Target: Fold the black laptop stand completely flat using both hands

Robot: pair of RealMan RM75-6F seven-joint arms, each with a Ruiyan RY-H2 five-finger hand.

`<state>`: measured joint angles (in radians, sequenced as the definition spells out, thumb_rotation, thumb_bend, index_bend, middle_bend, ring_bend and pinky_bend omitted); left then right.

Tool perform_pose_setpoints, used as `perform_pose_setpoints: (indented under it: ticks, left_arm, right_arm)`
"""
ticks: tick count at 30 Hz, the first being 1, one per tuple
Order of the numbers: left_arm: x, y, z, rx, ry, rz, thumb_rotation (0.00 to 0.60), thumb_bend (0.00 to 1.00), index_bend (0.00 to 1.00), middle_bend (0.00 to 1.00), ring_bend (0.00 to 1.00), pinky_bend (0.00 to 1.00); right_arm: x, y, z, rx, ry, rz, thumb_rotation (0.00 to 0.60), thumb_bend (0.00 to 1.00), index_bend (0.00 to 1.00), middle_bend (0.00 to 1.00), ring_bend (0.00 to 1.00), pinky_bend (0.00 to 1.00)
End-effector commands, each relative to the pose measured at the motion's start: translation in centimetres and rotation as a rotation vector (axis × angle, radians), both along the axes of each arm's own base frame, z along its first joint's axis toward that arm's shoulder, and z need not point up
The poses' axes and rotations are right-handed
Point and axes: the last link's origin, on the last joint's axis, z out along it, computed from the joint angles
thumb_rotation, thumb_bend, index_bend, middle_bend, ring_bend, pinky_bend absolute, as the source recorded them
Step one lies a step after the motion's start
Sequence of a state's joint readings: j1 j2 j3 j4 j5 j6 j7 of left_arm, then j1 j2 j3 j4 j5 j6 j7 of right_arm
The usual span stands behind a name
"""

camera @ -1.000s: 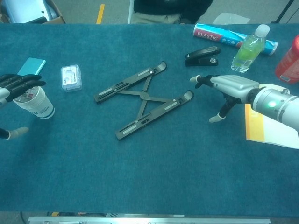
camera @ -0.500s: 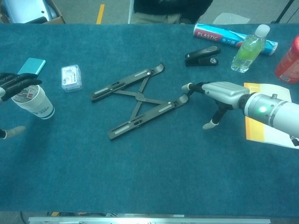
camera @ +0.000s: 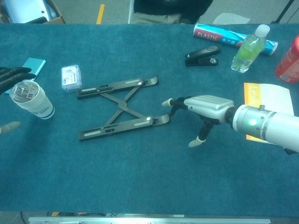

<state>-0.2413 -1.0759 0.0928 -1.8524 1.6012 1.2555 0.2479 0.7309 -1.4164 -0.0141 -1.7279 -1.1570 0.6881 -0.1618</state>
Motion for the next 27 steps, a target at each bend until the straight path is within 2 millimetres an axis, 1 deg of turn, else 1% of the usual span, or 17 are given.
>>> perform_pose_setpoints:
  ticks: [1, 7, 11, 14, 20, 27]
  left_arm:
    - [0.2, 0.0, 0.0, -0.005, -0.003, -0.008, 0.600, 0.25, 0.00, 0.00, 0.00, 0.00]
    - [1.4, 0.1, -0.5, -0.038, -0.008, -0.054, 0.600, 0.25, 0.00, 0.00, 0.00, 0.00]
    - [2.2, 0.4, -1.2, -0.069, -0.026, -0.069, 0.600, 0.25, 0.00, 0.00, 0.00, 0.00]
    - [2.8, 0.6, -1.8, -0.089, -0.025, -0.086, 0.600, 0.25, 0.00, 0.00, 0.00, 0.00]
    - [4.1, 0.7, -3.1, -0.141, -0.026, -0.098, 0.600, 0.25, 0.00, 0.00, 0.00, 0.00]
    - [5.2, 0.4, -4.8, -0.178, -0.022, -0.084, 0.600, 0.25, 0.00, 0.00, 0.00, 0.00]
  right_arm:
    - [0.9, 0.1, 0.9, 0.023, -0.025, -0.015, 0.600, 0.02, 0.00, 0.16, 0.00, 0.06]
    - [2.6, -1.7, 2.3, -0.007, -0.083, -0.053, 0.600, 0.02, 0.00, 0.16, 0.00, 0.06]
    - [3.3, -3.2, 2.3, -0.051, -0.109, -0.066, 0.600, 0.02, 0.00, 0.16, 0.00, 0.06]
    - [3.9, -4.4, 1.7, -0.073, -0.125, -0.082, 0.600, 0.02, 0.00, 0.16, 0.00, 0.06]
    - [5.8, -6.8, -0.5, -0.087, -0.140, -0.101, 0.600, 0.02, 0.00, 0.16, 0.00, 0.06]
    - [7.9, -8.6, -2.4, -0.088, -0.167, -0.134, 0.600, 0.02, 0.00, 0.16, 0.00, 0.06]
